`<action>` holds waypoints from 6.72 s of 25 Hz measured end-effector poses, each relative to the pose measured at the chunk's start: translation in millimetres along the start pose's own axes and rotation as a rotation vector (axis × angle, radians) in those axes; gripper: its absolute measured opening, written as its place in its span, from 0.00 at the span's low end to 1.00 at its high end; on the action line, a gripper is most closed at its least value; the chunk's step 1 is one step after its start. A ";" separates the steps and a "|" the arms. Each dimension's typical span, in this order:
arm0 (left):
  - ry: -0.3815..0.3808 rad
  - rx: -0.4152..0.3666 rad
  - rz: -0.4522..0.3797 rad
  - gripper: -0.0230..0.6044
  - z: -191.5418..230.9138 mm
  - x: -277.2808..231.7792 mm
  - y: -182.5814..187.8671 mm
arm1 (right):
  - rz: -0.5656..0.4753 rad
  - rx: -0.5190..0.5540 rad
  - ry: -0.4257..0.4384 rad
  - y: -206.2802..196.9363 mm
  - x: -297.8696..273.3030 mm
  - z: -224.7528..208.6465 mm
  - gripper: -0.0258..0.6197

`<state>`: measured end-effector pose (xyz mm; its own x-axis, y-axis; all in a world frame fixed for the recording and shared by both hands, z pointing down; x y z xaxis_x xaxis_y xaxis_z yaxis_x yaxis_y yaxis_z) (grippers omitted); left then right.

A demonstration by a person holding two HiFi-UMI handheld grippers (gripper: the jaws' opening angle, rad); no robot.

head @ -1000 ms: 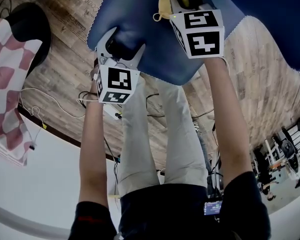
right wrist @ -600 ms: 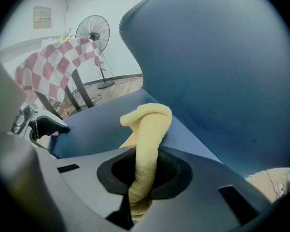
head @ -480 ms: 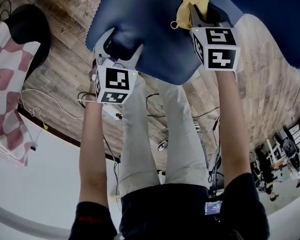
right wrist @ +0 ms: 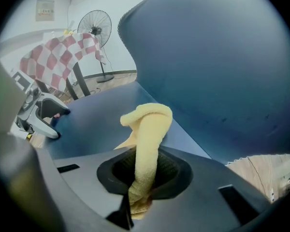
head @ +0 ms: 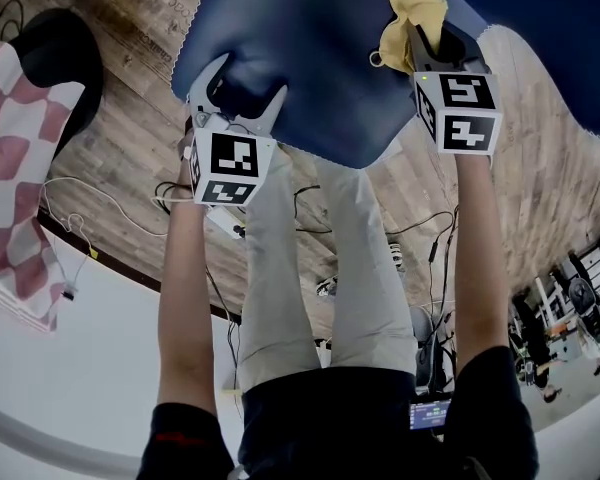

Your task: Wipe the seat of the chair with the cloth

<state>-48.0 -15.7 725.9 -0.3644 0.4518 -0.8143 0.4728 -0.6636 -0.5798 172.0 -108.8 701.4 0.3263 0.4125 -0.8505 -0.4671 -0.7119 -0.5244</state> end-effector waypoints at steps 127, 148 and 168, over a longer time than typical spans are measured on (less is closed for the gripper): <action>0.290 0.192 -0.652 0.06 69.3 549.4 334.4 | -0.740 0.080 0.055 361.1 504.2 172.8 0.11; 0.413 -0.020 -0.924 0.07 28.5 682.7 390.6 | -0.968 0.179 -0.062 374.5 644.8 178.3 0.11; 0.471 -0.029 -0.969 0.07 22.6 692.2 399.4 | -0.974 0.186 -0.062 368.3 642.2 165.8 0.11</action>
<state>-129.5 18.5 -68.7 -0.2511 0.9656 0.0671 0.1701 0.1123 -0.9790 73.3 -11.9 -44.5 0.5946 0.8029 -0.0432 -0.1413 0.0515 -0.9886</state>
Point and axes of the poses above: the fingertips, and each gripper's own axes: x backward along the fingers, z to its left, y out of its top, the point moved 2 cm from there along x, backward along the fingers, and after that the axes turned 6 degrees about y, right-handed, at the moved point
